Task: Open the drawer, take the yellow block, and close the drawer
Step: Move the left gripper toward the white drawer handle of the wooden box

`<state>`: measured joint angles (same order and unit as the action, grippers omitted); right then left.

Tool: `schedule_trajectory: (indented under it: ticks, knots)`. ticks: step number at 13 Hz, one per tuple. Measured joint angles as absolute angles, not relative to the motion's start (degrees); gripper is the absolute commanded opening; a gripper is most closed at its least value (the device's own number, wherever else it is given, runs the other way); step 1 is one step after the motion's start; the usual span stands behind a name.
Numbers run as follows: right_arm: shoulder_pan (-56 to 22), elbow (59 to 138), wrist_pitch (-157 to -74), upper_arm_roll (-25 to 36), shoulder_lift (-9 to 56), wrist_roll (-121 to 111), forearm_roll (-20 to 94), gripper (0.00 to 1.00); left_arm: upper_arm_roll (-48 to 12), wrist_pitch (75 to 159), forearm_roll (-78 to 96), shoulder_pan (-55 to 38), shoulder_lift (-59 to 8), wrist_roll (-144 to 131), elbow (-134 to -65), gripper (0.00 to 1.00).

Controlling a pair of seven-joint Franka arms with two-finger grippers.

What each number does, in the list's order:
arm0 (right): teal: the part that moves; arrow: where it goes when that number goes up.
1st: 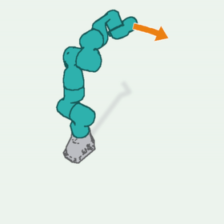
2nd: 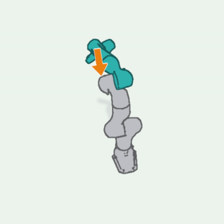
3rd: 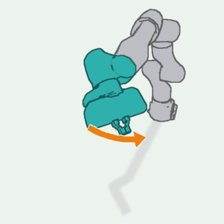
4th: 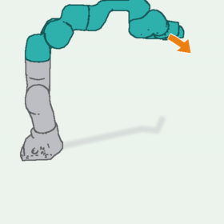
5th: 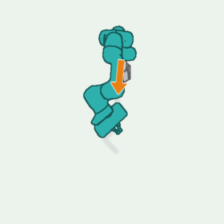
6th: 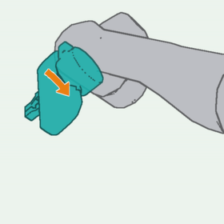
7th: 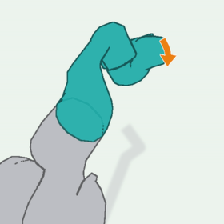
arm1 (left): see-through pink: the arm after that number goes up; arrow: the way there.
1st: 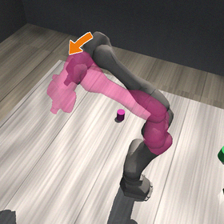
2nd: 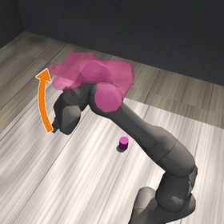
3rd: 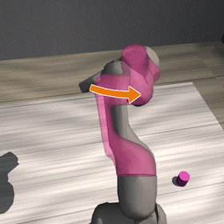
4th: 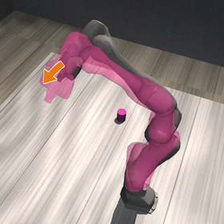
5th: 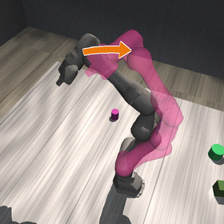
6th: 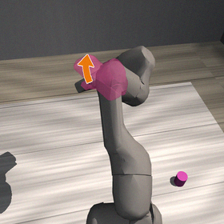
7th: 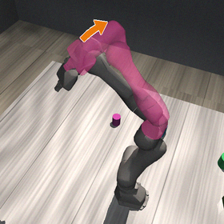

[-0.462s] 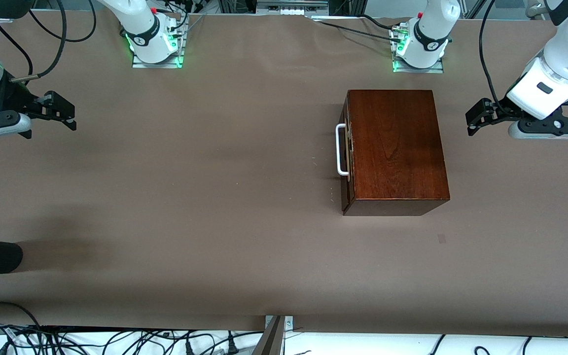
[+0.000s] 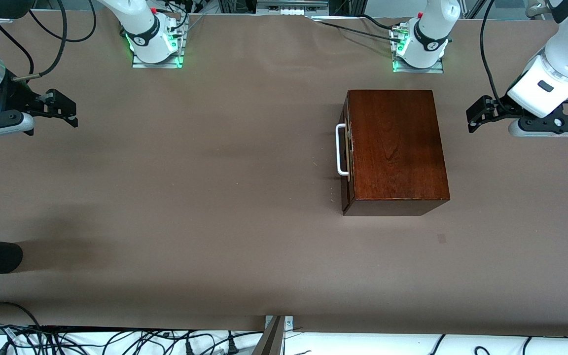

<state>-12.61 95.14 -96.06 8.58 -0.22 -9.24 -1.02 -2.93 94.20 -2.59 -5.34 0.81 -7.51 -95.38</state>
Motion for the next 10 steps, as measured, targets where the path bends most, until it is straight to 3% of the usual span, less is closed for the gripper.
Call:
schedule_trajectory:
  ticks: [10]
  knots:
    - [-12.61,95.14,-96.05,8.53,-0.22,-9.24,-1.02,1.00,-6.22,89.13,-2.59,-5.91,0.76,-7.51,-95.34,1.00]
